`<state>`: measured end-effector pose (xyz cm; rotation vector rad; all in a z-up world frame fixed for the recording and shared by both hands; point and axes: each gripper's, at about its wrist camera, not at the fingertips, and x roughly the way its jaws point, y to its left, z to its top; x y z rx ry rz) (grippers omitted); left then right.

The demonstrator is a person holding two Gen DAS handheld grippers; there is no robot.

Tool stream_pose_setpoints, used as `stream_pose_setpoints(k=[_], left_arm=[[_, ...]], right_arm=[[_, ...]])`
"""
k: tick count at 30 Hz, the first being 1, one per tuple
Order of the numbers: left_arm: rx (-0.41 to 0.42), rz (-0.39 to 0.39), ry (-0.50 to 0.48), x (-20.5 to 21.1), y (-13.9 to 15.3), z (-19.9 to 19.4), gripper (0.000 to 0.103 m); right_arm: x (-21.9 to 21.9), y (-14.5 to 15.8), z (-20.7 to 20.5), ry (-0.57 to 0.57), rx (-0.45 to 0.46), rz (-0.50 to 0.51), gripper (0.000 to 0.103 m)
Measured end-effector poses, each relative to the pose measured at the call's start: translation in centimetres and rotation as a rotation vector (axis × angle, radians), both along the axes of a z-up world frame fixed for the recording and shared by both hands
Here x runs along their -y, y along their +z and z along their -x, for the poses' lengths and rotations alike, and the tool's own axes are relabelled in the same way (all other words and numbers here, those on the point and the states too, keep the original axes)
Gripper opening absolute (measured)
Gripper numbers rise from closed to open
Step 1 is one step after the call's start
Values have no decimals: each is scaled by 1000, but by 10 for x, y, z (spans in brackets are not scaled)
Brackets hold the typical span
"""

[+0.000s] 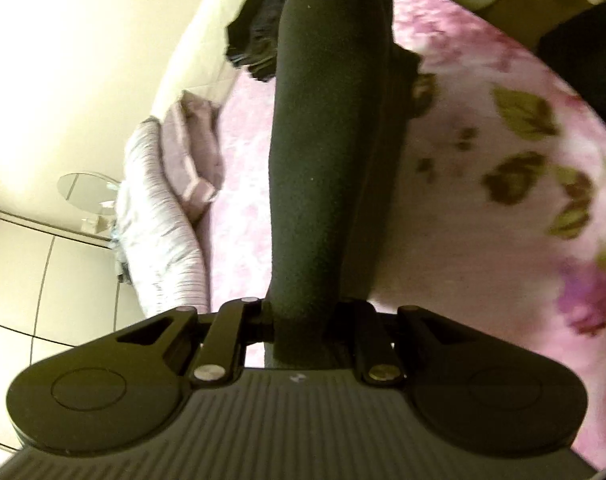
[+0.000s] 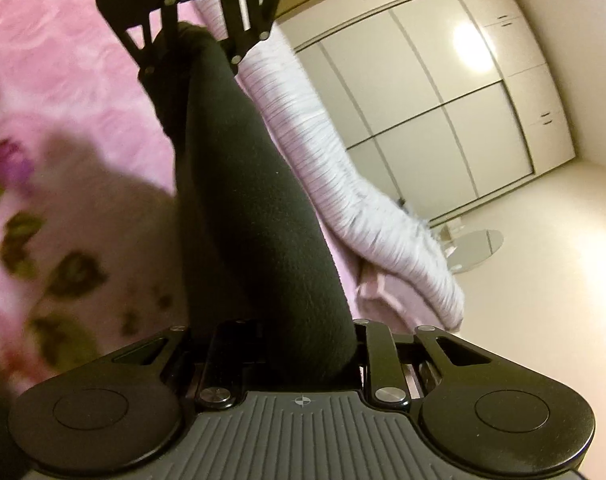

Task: Fold clothes
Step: 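Lift the folded shirt with both grippers and carry it toward the clothes stack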

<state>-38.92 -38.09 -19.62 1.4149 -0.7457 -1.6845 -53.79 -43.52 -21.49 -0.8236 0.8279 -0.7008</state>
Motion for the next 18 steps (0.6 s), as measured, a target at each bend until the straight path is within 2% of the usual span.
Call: stream_pose_setpoints(k=[4, 8, 11, 14, 18], left_arm=[[10, 22, -22, 36, 14, -16, 12], [-21, 8, -20, 73, 36, -28, 12], [-47, -46, 9, 87, 60, -30, 12], [-54, -118, 25, 95, 88, -27, 12], [-89, -207, 37, 104, 134, -5, 12]], right_arm=[[36, 13, -12, 29, 39, 13, 22], [74, 26, -29, 26, 69, -14, 21], [94, 46, -38, 17, 59, -83, 21], [103, 79, -40, 22, 30, -153, 21], [111, 132, -16, 1, -2, -247, 21]])
